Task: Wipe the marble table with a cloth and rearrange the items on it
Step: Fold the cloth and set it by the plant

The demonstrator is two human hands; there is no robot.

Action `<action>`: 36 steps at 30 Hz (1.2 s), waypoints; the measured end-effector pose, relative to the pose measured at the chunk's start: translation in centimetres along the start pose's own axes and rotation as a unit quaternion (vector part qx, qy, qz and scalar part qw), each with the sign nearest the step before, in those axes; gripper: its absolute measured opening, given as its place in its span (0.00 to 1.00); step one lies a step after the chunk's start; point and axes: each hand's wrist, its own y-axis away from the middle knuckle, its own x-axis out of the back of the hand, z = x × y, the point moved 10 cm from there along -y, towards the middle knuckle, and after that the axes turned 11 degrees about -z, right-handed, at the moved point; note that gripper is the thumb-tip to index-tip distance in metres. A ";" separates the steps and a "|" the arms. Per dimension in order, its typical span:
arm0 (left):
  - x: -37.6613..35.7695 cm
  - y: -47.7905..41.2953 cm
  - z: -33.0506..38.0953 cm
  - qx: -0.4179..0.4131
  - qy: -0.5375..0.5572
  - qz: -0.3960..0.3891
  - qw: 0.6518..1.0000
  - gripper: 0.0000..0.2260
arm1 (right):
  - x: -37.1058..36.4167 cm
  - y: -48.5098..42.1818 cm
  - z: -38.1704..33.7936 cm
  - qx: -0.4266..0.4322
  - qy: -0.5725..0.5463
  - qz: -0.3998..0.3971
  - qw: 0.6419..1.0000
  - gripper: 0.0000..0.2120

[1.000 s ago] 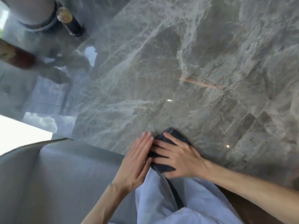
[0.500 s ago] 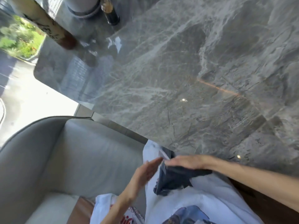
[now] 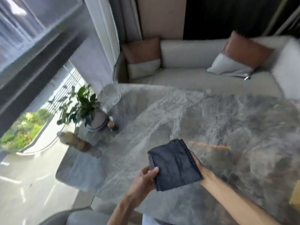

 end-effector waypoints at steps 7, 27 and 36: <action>1.9 -5.0 14.9 -0.040 -0.095 -0.078 0.992 0.12 | -12.5 -3.3 -13.7 -0.014 0.065 -0.056 0.996 0.36; 26.0 -17.5 24.6 0.008 -0.365 0.010 0.931 0.12 | -13.3 -29.2 -9.2 0.003 0.378 0.130 0.916 0.09; 28.8 -22.2 33.8 -0.133 -0.553 0.142 0.811 0.13 | -16.6 -38.3 -15.0 0.168 0.606 0.161 0.761 0.12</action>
